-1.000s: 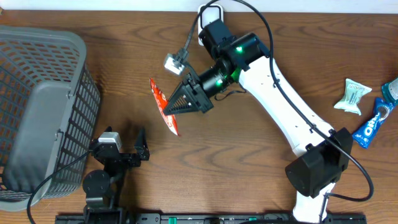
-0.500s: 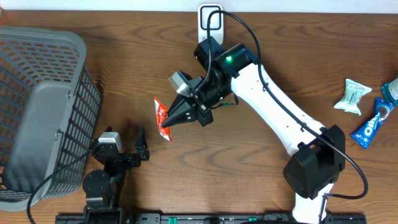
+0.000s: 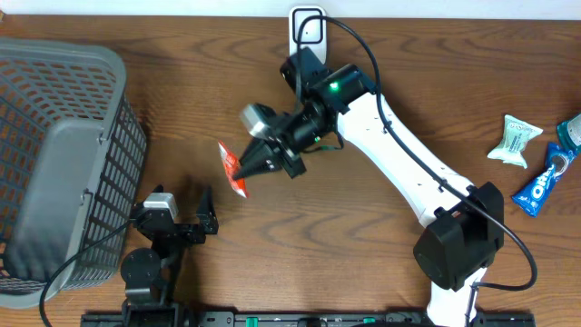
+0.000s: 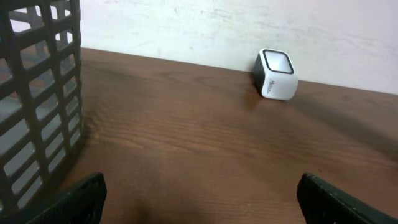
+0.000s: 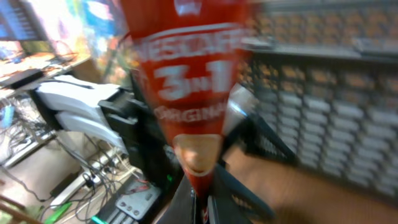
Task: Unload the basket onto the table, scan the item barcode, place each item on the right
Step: 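Lift the red stick and hold it in front of the scanner, then carry the red stick to the right edge and release it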
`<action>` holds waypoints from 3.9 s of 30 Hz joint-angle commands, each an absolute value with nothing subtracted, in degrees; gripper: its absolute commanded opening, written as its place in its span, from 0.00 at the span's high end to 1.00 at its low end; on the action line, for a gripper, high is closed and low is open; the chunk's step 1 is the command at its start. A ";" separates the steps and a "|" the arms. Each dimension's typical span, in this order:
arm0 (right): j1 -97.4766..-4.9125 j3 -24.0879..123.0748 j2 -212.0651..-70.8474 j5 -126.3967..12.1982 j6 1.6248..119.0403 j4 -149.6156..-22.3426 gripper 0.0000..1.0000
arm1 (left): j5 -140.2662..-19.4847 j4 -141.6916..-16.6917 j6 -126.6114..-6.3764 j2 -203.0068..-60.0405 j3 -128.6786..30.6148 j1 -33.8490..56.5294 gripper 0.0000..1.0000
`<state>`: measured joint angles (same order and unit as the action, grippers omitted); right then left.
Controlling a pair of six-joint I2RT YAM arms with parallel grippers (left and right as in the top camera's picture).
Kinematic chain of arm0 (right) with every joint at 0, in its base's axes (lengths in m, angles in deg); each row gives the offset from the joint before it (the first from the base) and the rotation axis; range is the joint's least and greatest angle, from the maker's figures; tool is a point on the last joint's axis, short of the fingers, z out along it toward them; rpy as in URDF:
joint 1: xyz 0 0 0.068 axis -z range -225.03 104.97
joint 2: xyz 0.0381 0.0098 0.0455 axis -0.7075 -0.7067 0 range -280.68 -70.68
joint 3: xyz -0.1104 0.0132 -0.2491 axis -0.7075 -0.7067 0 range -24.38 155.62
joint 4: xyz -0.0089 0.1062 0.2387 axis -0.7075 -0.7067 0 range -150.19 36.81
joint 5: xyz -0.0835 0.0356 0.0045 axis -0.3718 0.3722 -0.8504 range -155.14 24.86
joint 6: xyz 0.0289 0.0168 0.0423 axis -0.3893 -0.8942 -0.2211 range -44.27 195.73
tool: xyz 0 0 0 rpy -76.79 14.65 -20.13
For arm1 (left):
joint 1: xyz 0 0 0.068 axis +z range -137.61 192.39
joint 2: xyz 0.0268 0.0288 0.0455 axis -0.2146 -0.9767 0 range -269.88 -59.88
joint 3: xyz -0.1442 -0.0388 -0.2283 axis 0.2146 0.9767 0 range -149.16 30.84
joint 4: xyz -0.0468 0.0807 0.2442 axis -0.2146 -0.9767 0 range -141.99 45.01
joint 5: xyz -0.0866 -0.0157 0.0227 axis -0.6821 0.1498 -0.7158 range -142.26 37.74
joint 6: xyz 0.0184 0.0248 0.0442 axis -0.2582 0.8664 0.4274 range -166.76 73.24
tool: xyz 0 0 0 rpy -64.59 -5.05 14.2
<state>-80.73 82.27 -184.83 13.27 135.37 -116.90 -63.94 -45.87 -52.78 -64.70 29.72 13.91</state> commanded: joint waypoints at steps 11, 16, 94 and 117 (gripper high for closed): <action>-78.81 82.44 -185.18 -49.13 37.30 -92.18 0.99 | -64.66 -47.79 -53.04 -64.67 30.61 14.26 0.02; -76.25 82.44 -186.16 -59.41 20.38 -85.71 0.99 | -64.66 -47.79 -53.06 -64.67 30.61 14.26 0.02; -33.79 92.06 -202.27 -77.07 68.38 -124.70 0.99 | -64.66 -47.79 -53.04 -64.72 30.61 14.26 0.02; -29.68 90.05 -178.45 -61.61 70.67 -124.04 0.01 | -64.68 -47.79 -53.06 -64.72 30.61 14.26 0.02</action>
<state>-28.91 89.20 -190.38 -68.08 70.12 -123.30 -63.94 -45.85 -52.78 -64.70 29.72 13.91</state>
